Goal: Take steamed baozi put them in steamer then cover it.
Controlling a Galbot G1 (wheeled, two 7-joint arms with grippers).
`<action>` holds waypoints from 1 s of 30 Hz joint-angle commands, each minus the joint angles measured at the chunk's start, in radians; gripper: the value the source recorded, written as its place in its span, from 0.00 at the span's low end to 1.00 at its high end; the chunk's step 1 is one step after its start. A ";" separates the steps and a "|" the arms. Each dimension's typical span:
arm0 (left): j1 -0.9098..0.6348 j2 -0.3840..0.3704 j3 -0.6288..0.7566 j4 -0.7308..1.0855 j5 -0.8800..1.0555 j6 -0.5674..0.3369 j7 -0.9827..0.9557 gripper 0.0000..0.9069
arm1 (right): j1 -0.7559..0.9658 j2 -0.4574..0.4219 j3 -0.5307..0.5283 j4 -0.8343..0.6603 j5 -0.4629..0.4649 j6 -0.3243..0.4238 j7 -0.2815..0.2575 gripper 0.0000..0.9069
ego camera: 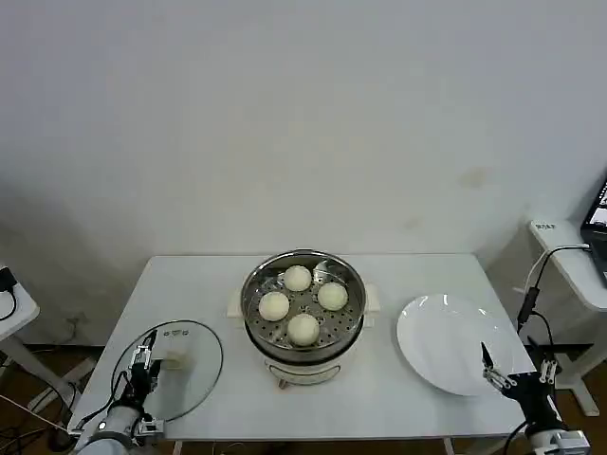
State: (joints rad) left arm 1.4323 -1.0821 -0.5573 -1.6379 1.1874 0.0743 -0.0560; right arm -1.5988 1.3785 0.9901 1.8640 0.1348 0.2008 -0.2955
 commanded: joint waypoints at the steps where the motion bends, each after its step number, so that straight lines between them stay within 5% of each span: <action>1: -0.050 -0.001 0.008 0.034 0.004 0.003 0.000 1.00 | -0.002 0.005 -0.002 -0.003 -0.002 0.003 -0.001 1.00; 10: -0.086 -0.015 0.014 0.060 0.012 -0.001 -0.010 1.00 | 0.001 0.006 -0.004 -0.009 -0.006 0.006 0.000 1.00; 12: -0.091 -0.017 0.018 0.063 0.011 0.000 -0.008 0.29 | 0.002 0.008 -0.006 -0.009 -0.006 0.006 0.000 1.00; 14: -0.094 -0.019 0.022 0.066 0.012 0.000 -0.008 0.00 | 0.002 0.009 -0.008 -0.009 -0.007 0.007 -0.001 1.00; 30: -0.093 -0.043 0.028 0.091 0.036 -0.020 -0.041 0.00 | 0.001 0.013 -0.009 -0.012 -0.009 0.011 0.002 1.00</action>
State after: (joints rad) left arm 1.3433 -1.1193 -0.5253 -1.5522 1.2047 0.0582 -0.0742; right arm -1.5974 1.3906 0.9812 1.8518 0.1256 0.2102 -0.2954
